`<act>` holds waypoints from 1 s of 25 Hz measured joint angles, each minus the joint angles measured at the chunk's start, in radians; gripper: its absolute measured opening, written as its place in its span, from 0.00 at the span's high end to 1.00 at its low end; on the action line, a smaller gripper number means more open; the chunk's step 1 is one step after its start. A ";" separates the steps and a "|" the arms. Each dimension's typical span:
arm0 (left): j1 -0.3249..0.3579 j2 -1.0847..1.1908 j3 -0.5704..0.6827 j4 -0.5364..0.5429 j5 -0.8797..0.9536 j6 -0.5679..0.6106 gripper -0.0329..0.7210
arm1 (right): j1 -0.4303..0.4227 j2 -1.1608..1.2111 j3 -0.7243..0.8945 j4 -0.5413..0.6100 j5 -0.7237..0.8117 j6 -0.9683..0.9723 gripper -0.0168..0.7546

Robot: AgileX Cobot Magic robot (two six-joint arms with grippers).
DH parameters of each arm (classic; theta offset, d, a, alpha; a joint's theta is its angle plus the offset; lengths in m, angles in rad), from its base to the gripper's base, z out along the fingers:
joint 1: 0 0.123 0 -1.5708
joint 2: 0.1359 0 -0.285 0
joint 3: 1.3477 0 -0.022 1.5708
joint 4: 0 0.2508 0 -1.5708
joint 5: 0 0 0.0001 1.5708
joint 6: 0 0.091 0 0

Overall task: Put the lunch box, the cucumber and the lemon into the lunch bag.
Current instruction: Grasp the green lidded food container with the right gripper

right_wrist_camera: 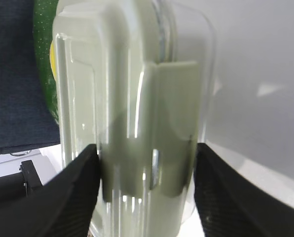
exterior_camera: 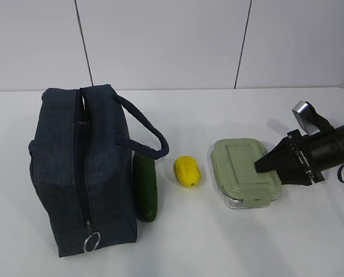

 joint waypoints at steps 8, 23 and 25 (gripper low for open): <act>0.000 0.000 0.000 0.000 0.000 0.000 0.64 | 0.000 0.000 0.000 -0.002 0.002 0.002 0.42; 0.000 0.000 0.000 0.000 0.000 0.000 0.64 | 0.000 0.000 0.000 -0.004 0.003 0.002 0.43; 0.000 0.000 0.000 0.000 0.000 0.000 0.64 | 0.000 0.000 0.000 -0.004 0.005 0.002 0.45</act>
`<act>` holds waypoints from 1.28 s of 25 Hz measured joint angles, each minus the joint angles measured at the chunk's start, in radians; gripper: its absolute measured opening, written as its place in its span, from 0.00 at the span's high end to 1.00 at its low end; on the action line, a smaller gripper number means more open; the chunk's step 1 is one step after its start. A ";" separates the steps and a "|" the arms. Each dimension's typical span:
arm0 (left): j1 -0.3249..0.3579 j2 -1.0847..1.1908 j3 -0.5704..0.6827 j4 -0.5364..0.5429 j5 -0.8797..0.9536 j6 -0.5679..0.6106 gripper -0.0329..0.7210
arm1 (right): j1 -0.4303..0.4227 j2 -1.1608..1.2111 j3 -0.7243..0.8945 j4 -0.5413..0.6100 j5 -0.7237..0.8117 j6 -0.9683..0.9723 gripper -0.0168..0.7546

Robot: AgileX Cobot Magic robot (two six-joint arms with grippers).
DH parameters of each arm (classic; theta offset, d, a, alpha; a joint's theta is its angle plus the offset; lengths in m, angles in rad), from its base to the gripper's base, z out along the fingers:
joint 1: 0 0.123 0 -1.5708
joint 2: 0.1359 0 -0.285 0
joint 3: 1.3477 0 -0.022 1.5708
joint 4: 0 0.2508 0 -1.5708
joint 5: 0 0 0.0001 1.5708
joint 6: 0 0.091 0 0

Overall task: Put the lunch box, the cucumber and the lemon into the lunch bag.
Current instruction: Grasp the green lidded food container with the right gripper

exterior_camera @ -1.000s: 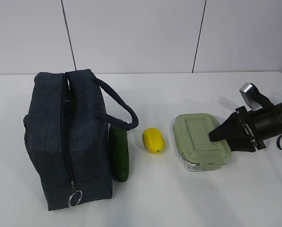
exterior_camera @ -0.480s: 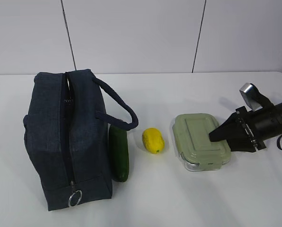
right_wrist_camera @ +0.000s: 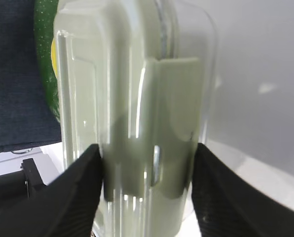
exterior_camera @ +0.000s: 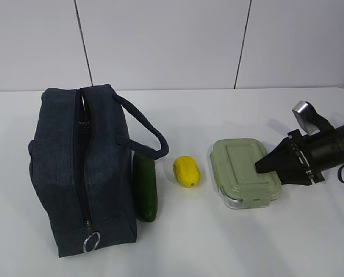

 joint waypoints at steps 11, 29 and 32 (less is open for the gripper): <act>0.000 0.000 0.000 0.000 0.000 0.000 0.64 | 0.000 0.000 0.000 0.000 0.004 0.002 0.48; 0.000 0.000 0.000 0.000 0.000 0.000 0.64 | 0.000 0.000 0.000 0.000 0.006 0.003 0.48; 0.000 0.000 0.000 0.000 0.000 0.000 0.64 | 0.000 0.000 0.000 0.000 0.006 0.003 0.48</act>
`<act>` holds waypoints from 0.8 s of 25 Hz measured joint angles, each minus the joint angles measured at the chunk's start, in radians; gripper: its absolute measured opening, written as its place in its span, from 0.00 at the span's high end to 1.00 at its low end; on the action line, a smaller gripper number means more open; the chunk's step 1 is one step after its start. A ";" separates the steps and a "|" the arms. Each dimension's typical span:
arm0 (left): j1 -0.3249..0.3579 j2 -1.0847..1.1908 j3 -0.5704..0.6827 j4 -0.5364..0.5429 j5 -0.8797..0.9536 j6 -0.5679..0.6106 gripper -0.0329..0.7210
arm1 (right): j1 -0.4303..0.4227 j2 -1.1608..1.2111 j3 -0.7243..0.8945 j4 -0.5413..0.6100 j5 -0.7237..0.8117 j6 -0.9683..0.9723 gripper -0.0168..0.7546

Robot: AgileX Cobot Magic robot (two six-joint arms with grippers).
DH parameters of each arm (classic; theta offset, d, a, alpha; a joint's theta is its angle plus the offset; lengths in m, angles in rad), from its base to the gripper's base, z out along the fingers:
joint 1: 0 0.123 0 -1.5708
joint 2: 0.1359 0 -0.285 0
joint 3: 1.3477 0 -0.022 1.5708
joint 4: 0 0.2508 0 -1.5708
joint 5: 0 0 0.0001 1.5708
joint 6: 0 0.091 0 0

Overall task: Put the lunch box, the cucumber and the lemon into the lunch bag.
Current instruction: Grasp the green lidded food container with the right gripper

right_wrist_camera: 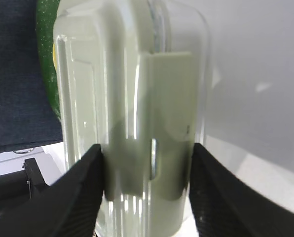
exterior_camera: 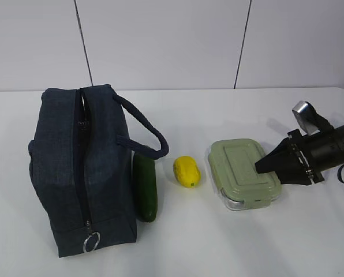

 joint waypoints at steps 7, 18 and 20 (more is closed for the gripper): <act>0.000 0.000 0.000 0.000 0.000 0.000 0.64 | 0.000 0.000 0.000 0.000 0.000 0.000 0.48; 0.000 0.000 0.000 0.000 0.000 0.000 0.64 | 0.000 0.000 0.000 0.000 0.000 0.000 0.48; 0.000 0.000 0.000 0.000 0.000 0.000 0.64 | 0.000 0.000 0.000 0.000 0.000 0.000 0.48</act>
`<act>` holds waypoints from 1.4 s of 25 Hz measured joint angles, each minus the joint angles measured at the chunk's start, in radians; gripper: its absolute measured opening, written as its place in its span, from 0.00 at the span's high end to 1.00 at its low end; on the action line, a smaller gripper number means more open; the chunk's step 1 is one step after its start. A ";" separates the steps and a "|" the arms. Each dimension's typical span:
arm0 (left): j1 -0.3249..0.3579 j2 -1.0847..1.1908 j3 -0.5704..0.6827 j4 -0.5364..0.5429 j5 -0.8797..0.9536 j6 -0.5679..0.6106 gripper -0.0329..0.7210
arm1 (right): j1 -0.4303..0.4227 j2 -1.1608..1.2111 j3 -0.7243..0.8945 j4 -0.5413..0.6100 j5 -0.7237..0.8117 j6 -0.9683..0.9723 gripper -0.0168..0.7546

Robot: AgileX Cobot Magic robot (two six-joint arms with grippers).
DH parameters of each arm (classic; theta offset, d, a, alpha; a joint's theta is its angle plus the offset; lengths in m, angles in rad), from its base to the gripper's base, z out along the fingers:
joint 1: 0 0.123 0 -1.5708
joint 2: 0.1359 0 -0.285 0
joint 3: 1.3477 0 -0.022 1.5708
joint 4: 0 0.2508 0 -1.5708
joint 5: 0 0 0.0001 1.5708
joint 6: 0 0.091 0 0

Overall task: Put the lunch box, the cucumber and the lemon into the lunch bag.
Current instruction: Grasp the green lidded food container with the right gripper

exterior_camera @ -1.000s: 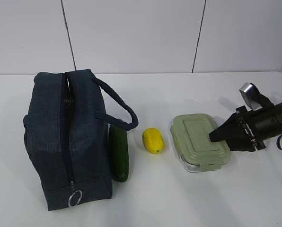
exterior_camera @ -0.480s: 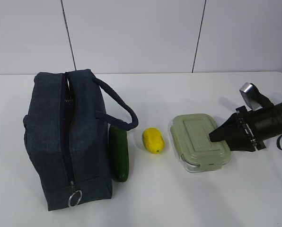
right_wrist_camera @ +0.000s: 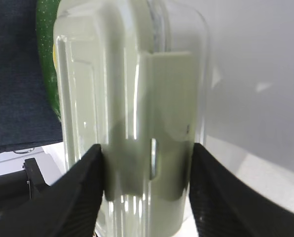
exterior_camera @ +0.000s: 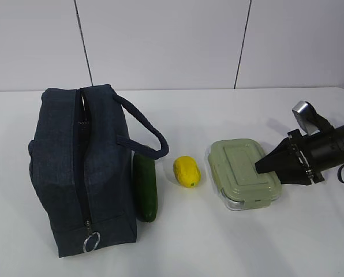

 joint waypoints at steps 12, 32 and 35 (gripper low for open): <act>0.000 0.000 0.000 0.000 0.000 0.000 0.64 | 0.000 0.000 0.000 0.000 0.000 0.000 0.48; 0.000 0.000 0.000 0.000 0.000 0.000 0.64 | 0.000 0.000 0.000 0.000 0.000 0.000 0.50; 0.000 0.000 0.000 0.000 0.000 0.000 0.64 | 0.000 0.000 0.000 0.000 0.000 0.002 0.51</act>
